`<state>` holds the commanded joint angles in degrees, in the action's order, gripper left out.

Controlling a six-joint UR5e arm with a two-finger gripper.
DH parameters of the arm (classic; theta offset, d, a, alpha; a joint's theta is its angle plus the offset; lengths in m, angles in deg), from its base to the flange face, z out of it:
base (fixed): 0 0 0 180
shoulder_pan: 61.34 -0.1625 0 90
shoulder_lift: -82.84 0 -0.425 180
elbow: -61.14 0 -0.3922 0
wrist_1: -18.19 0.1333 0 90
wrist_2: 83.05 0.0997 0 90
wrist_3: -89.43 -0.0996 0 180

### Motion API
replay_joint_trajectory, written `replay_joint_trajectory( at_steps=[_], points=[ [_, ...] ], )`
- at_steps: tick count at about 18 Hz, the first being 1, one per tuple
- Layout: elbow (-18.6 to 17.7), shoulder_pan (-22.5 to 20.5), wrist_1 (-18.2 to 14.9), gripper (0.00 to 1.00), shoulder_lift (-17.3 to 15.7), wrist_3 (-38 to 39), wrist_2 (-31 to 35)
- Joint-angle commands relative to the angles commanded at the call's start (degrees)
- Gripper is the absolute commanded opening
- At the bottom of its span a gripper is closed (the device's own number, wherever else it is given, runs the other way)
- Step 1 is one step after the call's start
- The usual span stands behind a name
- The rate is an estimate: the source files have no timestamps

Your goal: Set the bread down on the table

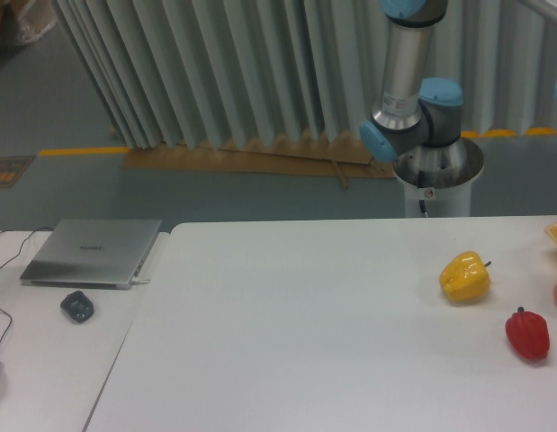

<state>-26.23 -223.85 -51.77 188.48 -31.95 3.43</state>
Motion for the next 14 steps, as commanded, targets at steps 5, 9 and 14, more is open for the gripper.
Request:
replay_joint_trajectory(
  at_steps=[5,9,14],
  points=[
    [0.18,-0.09,0.00,1.00,0.62,-0.18,0.00],
    [0.00,0.00,0.00,1.00,0.26,0.00,0.00],
    [-0.17,-0.18,0.26,1.00,0.26,0.70,0.00]
  ],
)
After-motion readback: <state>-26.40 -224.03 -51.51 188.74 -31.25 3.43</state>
